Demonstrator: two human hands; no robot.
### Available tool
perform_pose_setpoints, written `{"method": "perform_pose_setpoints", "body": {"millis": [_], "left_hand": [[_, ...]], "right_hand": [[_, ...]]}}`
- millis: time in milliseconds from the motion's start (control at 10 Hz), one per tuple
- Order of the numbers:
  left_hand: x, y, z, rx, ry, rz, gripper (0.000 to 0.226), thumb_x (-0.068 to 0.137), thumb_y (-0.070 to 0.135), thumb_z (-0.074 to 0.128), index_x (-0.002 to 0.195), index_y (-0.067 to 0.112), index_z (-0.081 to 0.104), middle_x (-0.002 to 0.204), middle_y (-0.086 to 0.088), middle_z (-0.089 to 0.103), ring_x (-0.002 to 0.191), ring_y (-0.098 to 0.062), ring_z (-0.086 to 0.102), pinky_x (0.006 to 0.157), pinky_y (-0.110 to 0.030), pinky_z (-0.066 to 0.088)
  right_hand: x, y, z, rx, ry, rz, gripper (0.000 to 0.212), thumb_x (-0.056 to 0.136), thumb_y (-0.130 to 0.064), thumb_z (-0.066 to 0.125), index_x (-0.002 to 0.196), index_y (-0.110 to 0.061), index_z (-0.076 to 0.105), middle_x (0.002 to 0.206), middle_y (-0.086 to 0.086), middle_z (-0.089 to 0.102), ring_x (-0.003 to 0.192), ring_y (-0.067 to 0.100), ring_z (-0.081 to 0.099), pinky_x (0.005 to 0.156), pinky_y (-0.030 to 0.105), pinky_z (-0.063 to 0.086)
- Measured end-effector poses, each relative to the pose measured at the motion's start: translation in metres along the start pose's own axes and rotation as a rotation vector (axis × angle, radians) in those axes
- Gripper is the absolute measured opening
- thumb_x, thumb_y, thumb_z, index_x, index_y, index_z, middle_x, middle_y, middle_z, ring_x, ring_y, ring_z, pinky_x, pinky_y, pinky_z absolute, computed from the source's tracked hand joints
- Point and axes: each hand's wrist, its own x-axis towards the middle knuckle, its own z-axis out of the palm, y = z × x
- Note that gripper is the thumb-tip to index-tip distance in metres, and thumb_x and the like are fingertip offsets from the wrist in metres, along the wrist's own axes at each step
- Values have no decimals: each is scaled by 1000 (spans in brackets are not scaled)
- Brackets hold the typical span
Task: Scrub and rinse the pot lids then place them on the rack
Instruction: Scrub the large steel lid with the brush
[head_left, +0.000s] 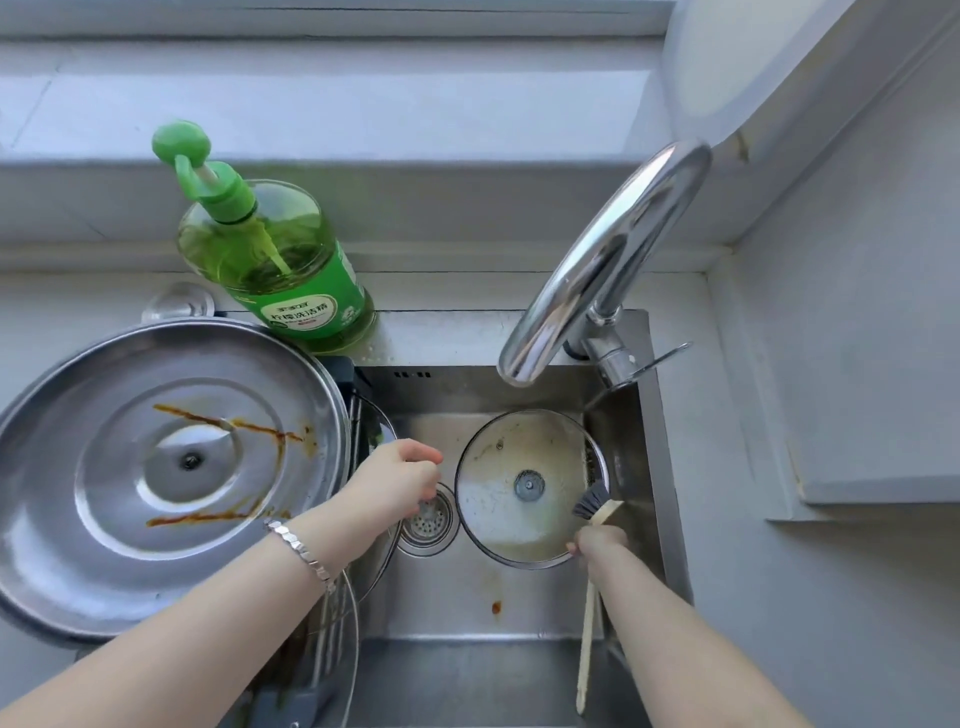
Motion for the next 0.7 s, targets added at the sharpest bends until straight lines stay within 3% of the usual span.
{"method": "perform_pose_setpoints", "body": {"millis": [100,300,400,500,600,700], "left_hand": [[-1,1,11,37,-38,-1,24,91,-1,42,107,9,56,98,-13,59,74,-16,56,58,-18,44],[-17,1,10,24,-79,14,20,91,-2,44,105,8,56,95,-12,60,75,-18,57,61,-22,44],[-29,3,-6,62,37,130,24,90,-1,45,103,14,57,97,-8,63,89,-25,63,80,-37,52],[-43,11,-33,37,238,330,34,87,-2,45,107,25,53,106,-7,65,95,-25,65,88,-45,53],[-59,33,-67,33,473,565,41,87,-4,45,120,19,53,117,-6,61,101,-18,60,94,-32,45],[-70,66,-105,175,676,709,42,84,-1,47,123,12,55,125,-7,57,107,-24,57,95,-31,42]], "right_hand": [[1,1,-5,40,16,-31,35,96,1,36,129,13,39,131,28,49,74,26,51,57,28,44],[-46,-23,-7,-339,40,-192,34,95,1,39,126,10,46,122,23,56,104,30,57,87,35,46],[-92,-40,-8,-476,-54,-390,17,91,-2,41,79,-4,54,80,10,55,68,21,48,56,25,36],[-137,-52,-2,-526,-179,-587,27,84,-4,46,62,-17,37,61,-1,39,55,14,34,50,27,24],[-180,-65,14,-424,-361,-716,19,86,-9,45,71,-20,41,64,-3,40,56,12,36,51,24,26],[-212,-81,39,-260,-542,-674,13,91,-6,44,83,-16,41,66,0,39,51,11,35,42,20,28]]}}
